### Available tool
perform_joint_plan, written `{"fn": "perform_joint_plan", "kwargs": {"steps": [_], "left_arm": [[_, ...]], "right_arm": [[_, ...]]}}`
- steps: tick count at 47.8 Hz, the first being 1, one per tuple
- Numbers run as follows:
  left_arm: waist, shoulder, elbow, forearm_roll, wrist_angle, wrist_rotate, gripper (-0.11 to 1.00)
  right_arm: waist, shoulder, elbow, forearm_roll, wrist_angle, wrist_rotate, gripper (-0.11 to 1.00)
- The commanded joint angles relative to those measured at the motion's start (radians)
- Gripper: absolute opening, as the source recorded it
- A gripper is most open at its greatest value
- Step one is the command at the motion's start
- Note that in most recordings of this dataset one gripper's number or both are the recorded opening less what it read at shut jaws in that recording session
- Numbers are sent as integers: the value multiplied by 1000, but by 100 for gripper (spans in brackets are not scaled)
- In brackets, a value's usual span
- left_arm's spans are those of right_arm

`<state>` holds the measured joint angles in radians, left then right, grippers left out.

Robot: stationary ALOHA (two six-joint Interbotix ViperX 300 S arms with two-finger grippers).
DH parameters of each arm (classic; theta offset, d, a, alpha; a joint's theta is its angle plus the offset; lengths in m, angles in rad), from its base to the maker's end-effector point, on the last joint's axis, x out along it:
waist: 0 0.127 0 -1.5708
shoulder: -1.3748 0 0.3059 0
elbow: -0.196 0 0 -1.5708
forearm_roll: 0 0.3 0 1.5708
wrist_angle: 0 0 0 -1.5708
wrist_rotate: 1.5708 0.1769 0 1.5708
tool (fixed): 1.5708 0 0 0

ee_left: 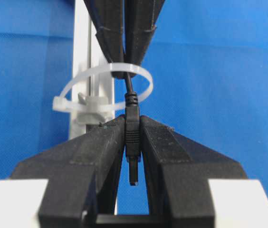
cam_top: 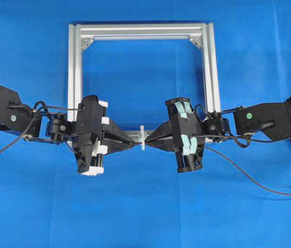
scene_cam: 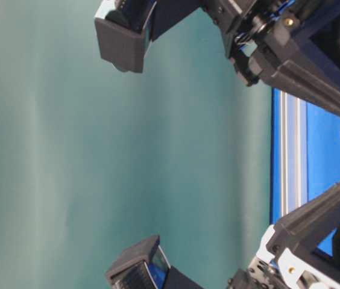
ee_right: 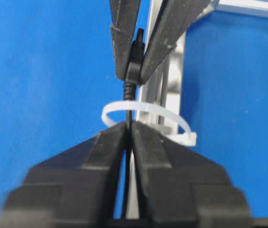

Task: Insert the wire through the string loop located in the center.
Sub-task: 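Open the right gripper and pull the cable through with the left gripper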

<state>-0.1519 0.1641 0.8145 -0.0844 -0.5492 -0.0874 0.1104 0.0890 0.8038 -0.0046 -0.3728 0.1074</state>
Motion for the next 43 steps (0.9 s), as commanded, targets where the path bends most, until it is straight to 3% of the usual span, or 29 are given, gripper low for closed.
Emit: {"fn": "perform_joint_plan", "kwargs": {"steps": [1, 12, 15, 43], "left_arm": [[-3, -14, -17, 3, -3, 2, 9], [-3, -34, 11, 3, -5, 6, 9], [-3, -52, 34, 3, -5, 6, 9], [-6, -330, 371, 3, 0, -11, 9]], "right_arm": [[-2, -11, -9, 5, -5, 3, 15], [3, -35, 8, 6, -5, 2, 81], [5, -49, 17, 6, -5, 2, 92], [5, -163, 104, 3, -5, -2, 89]]}}
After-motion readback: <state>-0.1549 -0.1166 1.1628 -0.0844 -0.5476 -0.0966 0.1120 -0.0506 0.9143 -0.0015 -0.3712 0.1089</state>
